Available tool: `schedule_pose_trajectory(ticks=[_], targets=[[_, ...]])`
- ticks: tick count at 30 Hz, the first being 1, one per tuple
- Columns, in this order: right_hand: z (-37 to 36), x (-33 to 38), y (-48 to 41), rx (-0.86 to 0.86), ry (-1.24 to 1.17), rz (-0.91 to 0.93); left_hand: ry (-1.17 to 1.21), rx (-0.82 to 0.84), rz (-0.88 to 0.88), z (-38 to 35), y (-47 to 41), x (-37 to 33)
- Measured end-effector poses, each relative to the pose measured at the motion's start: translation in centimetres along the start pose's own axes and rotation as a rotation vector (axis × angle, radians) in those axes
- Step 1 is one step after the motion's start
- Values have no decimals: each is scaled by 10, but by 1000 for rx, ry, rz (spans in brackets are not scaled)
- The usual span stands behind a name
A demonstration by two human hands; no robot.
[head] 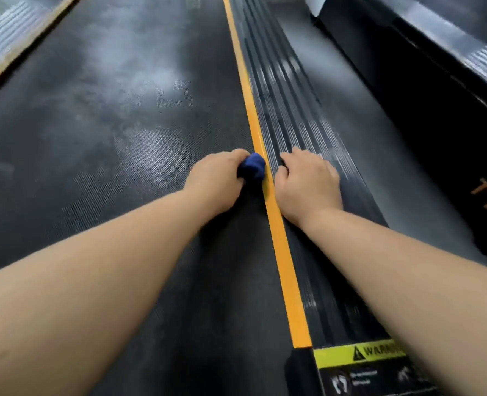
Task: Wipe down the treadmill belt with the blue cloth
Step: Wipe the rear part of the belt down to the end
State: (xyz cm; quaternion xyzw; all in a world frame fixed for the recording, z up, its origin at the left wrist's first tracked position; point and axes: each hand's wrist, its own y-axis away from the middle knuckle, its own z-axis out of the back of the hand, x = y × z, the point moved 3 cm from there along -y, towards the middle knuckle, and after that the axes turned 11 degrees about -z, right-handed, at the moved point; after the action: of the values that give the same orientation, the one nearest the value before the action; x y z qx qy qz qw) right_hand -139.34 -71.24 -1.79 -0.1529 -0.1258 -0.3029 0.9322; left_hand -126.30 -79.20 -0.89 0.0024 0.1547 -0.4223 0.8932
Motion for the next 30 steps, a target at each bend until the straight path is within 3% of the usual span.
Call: schedule_pose_trajectory(ticks=[3, 5, 7, 9, 11, 13, 17, 21, 30], targets=[[6, 10, 12, 31, -124, 235, 90, 39, 27, -2, 25, -4], [6, 19, 20, 148, -146, 428, 335, 168, 48, 3, 43, -1], [5, 26, 18, 287, -119, 457, 479, 241, 146, 10, 60, 10], [5, 38, 9, 326, -4, 483, 298, 253, 313, 18, 78, 35], [7, 58, 3, 330, 286, 637, 31, 319, 433, 25, 101, 63], [11, 72, -2, 361, 480, 778, -39, 383, 522, 26, 120, 77], [15, 76, -18, 490, 449, 688, -39, 427, 639, 24, 136, 78], [1, 75, -24, 412, 340, 461, -68, 479, 605, 26, 133, 83], [32, 71, 33, 669, 446, 748, -119, 530, 583, 32, 132, 77]])
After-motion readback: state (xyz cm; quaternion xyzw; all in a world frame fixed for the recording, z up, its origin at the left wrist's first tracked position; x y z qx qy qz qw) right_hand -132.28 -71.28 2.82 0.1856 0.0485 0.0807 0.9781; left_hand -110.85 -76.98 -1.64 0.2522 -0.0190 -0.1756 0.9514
